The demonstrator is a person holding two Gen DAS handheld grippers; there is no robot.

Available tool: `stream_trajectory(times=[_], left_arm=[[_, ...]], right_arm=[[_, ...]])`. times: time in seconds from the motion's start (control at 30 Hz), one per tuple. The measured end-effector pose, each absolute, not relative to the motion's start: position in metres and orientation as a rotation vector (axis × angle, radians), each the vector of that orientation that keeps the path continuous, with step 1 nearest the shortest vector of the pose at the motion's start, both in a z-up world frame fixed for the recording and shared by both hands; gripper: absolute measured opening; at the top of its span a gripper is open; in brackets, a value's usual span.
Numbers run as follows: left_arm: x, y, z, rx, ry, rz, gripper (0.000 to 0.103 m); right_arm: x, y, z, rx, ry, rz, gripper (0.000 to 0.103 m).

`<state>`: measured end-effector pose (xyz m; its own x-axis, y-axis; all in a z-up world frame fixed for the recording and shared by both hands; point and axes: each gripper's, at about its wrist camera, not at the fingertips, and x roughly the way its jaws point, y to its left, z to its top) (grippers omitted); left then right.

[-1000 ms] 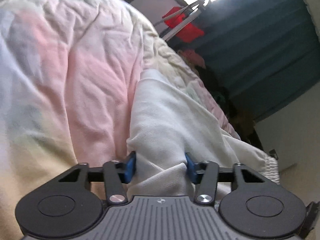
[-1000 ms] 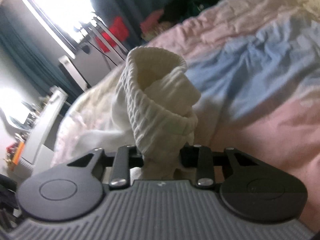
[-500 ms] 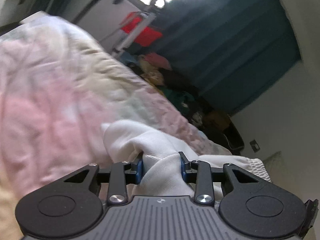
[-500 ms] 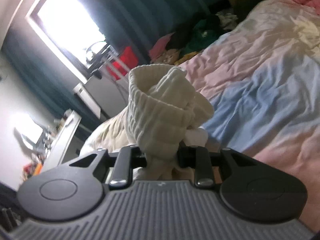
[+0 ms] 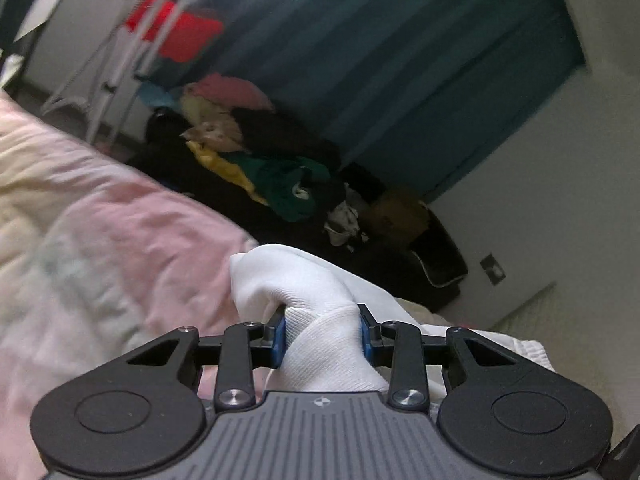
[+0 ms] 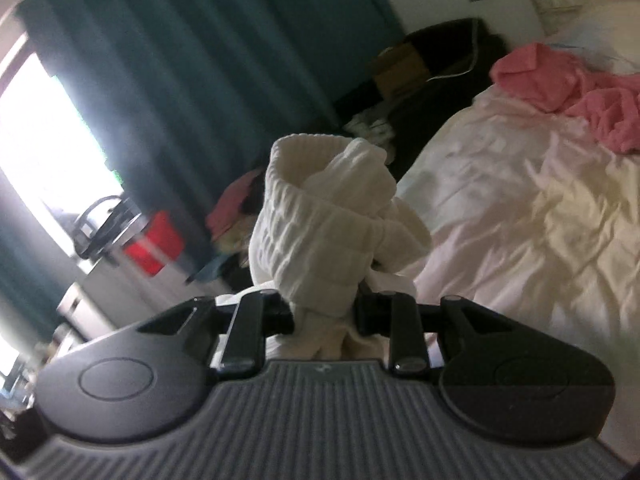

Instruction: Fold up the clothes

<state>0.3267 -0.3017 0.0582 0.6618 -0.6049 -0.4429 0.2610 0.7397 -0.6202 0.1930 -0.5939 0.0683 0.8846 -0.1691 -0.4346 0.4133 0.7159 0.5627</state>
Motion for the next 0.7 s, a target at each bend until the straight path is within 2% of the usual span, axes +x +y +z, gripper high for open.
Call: stream_trajectory(times=[0.1,0.23,0.37,0.47,0.5,0.7], left_arm=[[0.348,-0.323,0.014,-0.518,0.732,-0.529,0.036],[0.353,-0.325,-0.061,-0.476,0.806,-0.537,0.036],[0.326,-0.318,-0.088,-0.317,0.744,-0.604,0.040],[0.316,-0.319,-0.103,-0.230,0.729,-0.593,0.049],[0.314,-0.320,-0.105,-0.205,0.723,-0.583,0.054],[0.281,-0.319,-0.071,-0.049,0.730,-0.533,0.064]], right_arm=[[0.203,-0.612,0.030,0.711,0.348,-0.368,0.029],[0.196,-0.609,-0.055,0.678,0.361,-0.401,0.029],[0.164,-0.600,-0.118,0.788,0.358,-0.435,0.032],[0.147,-0.597,-0.151,0.841,0.359,-0.443,0.038],[0.144,-0.598,-0.154,0.870,0.359,-0.447,0.040],[0.135,-0.600,-0.127,0.947,0.494,-0.495,0.042]])
